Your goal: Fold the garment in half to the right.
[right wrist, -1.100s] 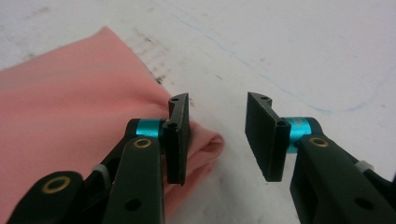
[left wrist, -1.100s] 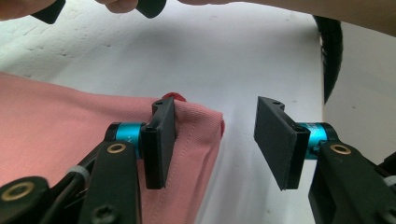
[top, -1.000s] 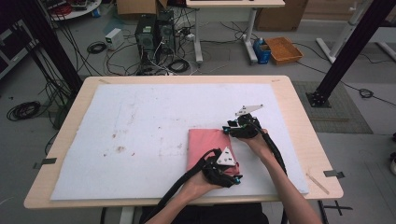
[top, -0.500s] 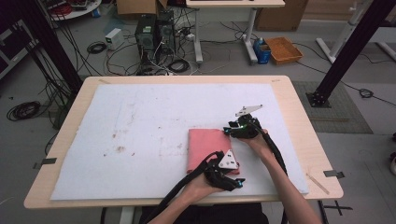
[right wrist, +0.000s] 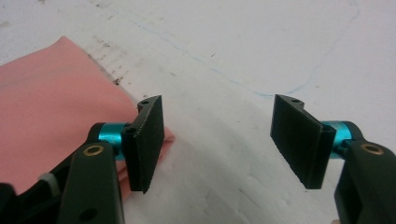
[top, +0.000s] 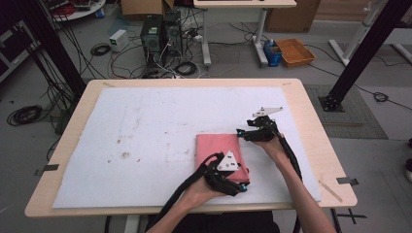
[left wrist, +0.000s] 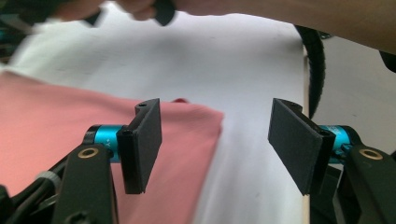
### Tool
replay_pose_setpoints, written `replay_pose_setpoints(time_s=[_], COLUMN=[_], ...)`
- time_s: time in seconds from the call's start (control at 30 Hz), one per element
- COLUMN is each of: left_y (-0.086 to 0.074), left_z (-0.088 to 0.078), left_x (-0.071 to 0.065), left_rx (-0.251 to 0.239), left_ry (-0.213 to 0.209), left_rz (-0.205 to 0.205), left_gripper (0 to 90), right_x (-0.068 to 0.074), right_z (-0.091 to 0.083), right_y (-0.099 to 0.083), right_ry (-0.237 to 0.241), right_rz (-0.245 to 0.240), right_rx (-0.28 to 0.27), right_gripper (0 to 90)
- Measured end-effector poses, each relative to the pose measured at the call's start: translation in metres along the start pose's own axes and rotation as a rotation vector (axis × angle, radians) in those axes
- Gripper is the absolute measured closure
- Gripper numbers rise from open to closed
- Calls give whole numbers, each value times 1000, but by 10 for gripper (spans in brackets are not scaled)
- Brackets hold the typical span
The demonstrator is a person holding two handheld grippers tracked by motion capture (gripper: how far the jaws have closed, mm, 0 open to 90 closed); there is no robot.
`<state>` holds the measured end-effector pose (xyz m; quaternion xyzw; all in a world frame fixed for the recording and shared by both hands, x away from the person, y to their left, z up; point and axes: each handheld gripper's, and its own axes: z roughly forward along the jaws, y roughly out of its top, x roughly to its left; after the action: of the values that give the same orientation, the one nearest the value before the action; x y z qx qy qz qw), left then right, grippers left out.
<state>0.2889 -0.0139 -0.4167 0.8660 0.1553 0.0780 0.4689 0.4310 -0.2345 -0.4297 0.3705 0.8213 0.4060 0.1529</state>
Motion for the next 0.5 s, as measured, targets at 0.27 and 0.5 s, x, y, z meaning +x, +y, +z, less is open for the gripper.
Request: replay_pose_setpoints(time_s=[0.27, 0.5], left_y=[-15, -32], left_z=[-46, -78], left_x=[38, 71], left_rx=[-8, -23], left_ry=[136, 220], left_rz=[-48, -107], left_gripper=[327, 304], right_x=[-10, -4], right_z=[-10, -18], right_y=[-1, -2], right_ry=[-29, -8], right_rz=[26, -9], right_rx=[-28, -43], right_gripper=[213, 210])
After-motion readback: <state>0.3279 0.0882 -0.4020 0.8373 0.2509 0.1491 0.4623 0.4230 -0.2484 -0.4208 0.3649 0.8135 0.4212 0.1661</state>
